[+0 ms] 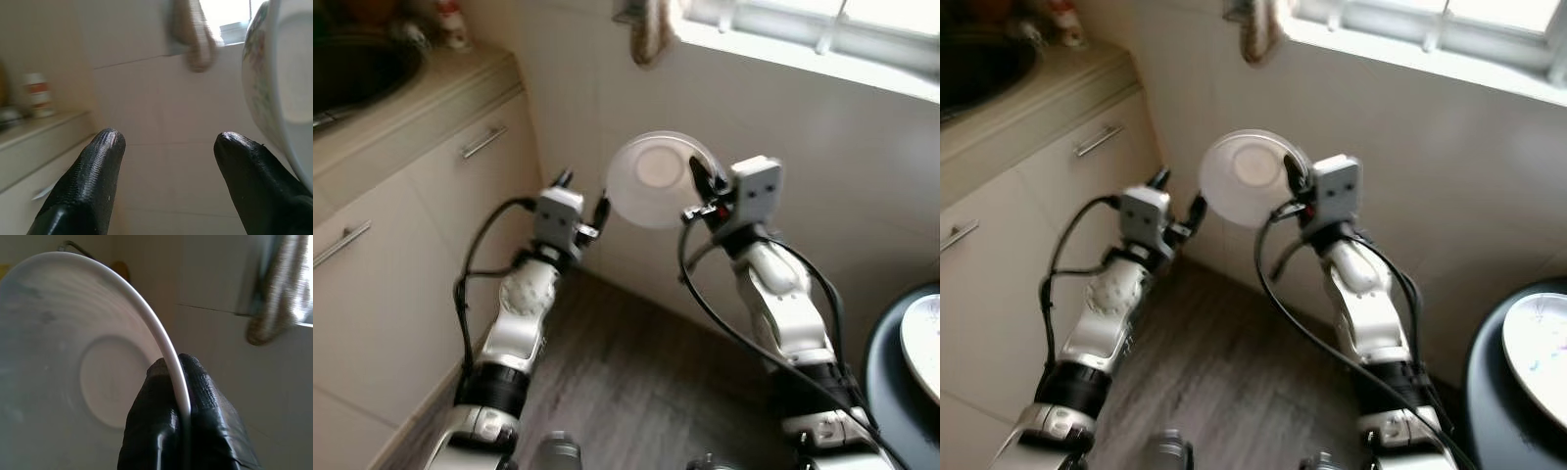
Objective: Kitchen organization
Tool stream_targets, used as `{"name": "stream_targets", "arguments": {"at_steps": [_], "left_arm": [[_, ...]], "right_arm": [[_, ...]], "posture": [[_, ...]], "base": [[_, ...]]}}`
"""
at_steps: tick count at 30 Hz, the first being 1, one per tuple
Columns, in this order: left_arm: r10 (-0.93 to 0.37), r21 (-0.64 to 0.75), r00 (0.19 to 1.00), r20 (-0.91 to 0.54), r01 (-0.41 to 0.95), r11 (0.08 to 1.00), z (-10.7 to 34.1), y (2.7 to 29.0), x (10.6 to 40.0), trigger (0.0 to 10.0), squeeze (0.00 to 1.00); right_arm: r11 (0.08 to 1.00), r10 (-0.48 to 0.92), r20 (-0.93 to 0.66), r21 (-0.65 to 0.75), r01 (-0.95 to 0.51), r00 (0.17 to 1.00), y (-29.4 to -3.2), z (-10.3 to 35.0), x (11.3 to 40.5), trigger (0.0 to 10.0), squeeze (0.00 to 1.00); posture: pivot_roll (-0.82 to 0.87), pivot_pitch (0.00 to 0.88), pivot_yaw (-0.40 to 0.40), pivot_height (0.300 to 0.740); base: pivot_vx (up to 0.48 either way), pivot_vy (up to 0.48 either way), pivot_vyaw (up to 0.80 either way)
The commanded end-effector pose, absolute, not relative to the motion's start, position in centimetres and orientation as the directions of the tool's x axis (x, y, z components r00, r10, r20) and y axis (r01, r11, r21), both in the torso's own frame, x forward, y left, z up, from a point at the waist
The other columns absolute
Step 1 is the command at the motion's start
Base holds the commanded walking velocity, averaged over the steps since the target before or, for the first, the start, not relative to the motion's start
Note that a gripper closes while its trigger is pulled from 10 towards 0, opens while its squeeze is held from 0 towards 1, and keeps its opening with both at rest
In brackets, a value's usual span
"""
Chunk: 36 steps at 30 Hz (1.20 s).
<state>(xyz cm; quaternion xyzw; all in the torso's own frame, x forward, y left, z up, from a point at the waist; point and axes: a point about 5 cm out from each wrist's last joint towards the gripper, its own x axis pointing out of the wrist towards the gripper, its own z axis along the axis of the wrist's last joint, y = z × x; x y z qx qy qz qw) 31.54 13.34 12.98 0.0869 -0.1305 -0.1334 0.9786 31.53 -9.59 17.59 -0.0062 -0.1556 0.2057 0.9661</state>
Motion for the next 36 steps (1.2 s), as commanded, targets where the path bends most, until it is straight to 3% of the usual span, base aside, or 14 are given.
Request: {"name": "stream_targets", "arguments": {"at_steps": [1, 18, 36], "left_arm": [[-0.328, 0.210, 0.909, 0.256, 0.279, 0.937, 13.4, 11.9, 31.5, 10.0, 0.00], [-0.297, 0.213, 0.909, 0.294, 0.241, 0.947, 13.8, 12.4, 31.4, 10.0, 0.00], [-0.284, 0.214, 0.899, 0.334, 0.221, 0.951, 14.5, 12.6, 31.5, 10.0, 0.00]], "right_arm": [[0.936, 0.351, 0.280, -0.083, -0.342, 0.893, -11.1, 17.3, 31.9, 0.0, 0.00], [0.950, 0.313, 0.332, -0.131, -0.285, 0.890, -11.3, 18.2, 32.2, 0.0, 0.00], [0.964, 0.230, 0.460, -0.226, -0.137, 0.858, -12.2, 20.6, 32.8, 0.0, 0.00]], "posture": [[0.17, 0.000, -0.058, 0.740], [0.18, 0.000, -0.059, 0.740], [0.18, 0.000, -0.056, 0.740]], "base": [[0.000, 0.000, 0.80], [0.000, 0.000, 0.80], [0.324, 0.000, 0.80]]}}
